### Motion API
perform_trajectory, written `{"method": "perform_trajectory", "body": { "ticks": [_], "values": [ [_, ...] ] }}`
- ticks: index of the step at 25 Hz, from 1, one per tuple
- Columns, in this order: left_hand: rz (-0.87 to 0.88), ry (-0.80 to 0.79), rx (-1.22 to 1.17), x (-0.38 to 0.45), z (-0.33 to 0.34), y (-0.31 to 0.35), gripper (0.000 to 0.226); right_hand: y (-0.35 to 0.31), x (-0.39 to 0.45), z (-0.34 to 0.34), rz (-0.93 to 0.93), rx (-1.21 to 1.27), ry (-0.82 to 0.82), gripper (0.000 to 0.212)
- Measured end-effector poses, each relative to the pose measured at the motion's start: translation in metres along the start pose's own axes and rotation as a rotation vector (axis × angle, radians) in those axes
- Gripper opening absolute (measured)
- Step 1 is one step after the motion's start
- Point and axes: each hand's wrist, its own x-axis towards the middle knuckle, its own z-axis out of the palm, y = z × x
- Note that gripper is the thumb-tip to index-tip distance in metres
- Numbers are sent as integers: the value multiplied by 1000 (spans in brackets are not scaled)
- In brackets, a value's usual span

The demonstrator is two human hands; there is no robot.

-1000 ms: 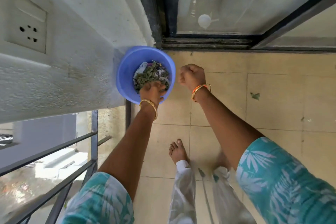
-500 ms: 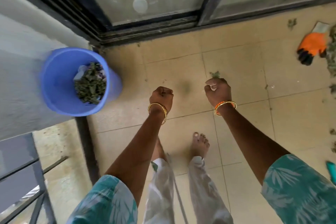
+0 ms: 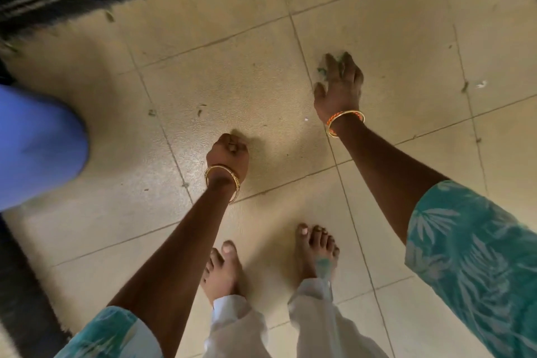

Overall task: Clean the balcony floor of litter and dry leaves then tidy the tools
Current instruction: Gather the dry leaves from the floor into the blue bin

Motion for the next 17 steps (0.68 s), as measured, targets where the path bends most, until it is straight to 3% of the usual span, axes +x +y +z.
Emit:
{"method": "perform_trajectory", "body": {
  "ticks": [4, 10, 13, 17],
  "values": [
    [82, 14, -22, 4, 3, 4, 11, -1, -4, 17, -129, 36, 228, 34],
    [127, -33, 42, -19, -33, 33, 18, -14, -13, -35, 31, 417, 225, 14],
    [60, -25, -26, -54, -73, 54, 19, -54, -46, -86, 198, 716, 124, 12],
    [-267, -44, -379, -100, -132, 66, 15, -127, -99, -154, 307, 1069, -112, 14]
  ]
}}
